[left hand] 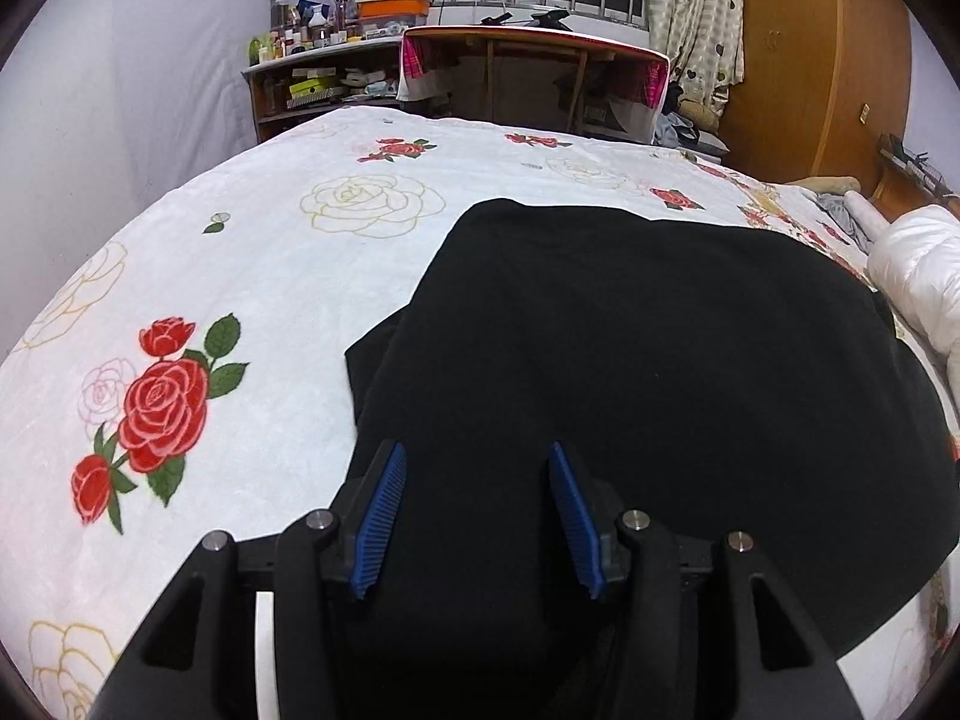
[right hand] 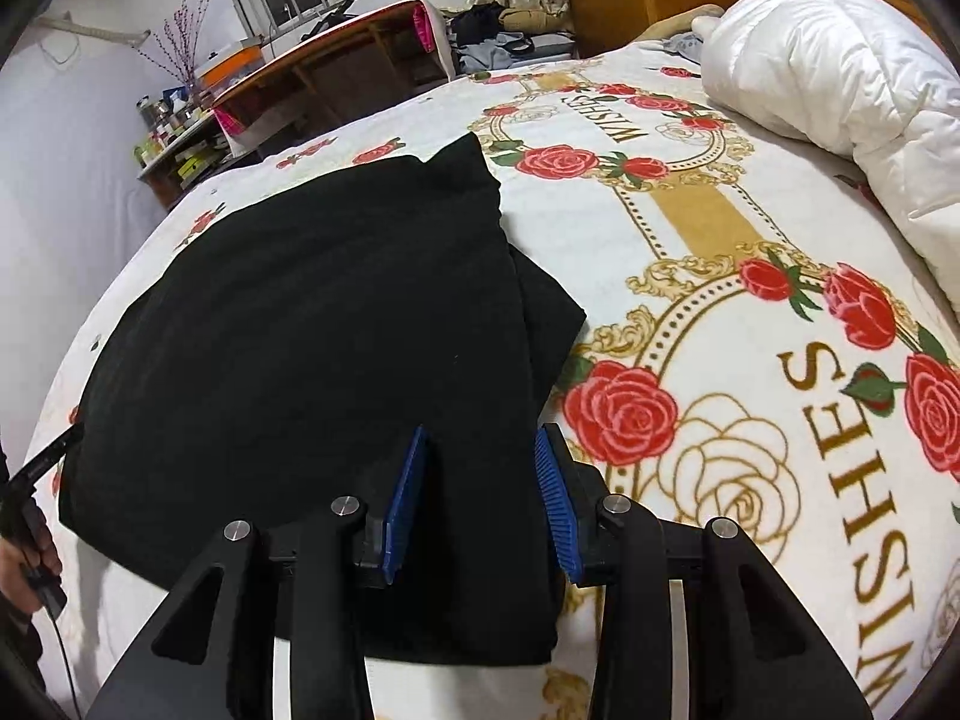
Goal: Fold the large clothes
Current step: 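Move both grippers to the folded edge of the coat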
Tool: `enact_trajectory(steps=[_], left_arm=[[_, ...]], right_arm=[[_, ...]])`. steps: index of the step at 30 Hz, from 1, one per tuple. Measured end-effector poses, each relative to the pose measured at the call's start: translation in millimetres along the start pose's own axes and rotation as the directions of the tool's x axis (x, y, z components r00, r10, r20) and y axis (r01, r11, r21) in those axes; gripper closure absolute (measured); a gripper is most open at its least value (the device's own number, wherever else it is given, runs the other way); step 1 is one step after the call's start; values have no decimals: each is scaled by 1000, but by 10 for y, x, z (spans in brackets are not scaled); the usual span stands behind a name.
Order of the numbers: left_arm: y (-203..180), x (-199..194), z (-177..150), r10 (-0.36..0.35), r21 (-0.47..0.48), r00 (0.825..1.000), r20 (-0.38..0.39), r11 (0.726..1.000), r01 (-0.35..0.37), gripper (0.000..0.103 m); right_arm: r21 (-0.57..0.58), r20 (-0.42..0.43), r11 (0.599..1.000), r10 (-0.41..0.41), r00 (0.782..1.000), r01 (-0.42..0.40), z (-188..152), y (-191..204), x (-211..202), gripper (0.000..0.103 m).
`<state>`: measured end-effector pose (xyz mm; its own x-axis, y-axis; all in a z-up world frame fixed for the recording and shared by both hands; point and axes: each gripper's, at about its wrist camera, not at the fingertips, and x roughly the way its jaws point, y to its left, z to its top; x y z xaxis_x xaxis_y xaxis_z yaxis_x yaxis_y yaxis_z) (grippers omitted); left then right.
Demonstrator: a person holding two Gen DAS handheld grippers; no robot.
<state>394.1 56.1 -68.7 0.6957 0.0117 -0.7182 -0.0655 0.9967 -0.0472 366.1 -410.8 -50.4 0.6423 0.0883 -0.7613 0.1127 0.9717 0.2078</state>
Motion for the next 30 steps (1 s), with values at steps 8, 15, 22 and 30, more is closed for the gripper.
enact_trajectory(steps=[8,15,22,30], left_arm=[[41,-359,-36,-17,-10,1000,6,1000,17,48],[144,-669,-158,-70,-12,997,31,997,71,33],[403,-380,-57,-86,-57,996,-13,995,85,32],[600,176,86,-166,-125,982,-85,980,155,32]], right_arm=[[-20,17,999,31,999,-31,-63,151,-277,46],[-31,25,998,58,998,-57,-193,222,-527,45],[-1,21,998,56,998,-56,-128,16,-427,32],[28,-37,996,83,996,-82,43,-201,-11,32]])
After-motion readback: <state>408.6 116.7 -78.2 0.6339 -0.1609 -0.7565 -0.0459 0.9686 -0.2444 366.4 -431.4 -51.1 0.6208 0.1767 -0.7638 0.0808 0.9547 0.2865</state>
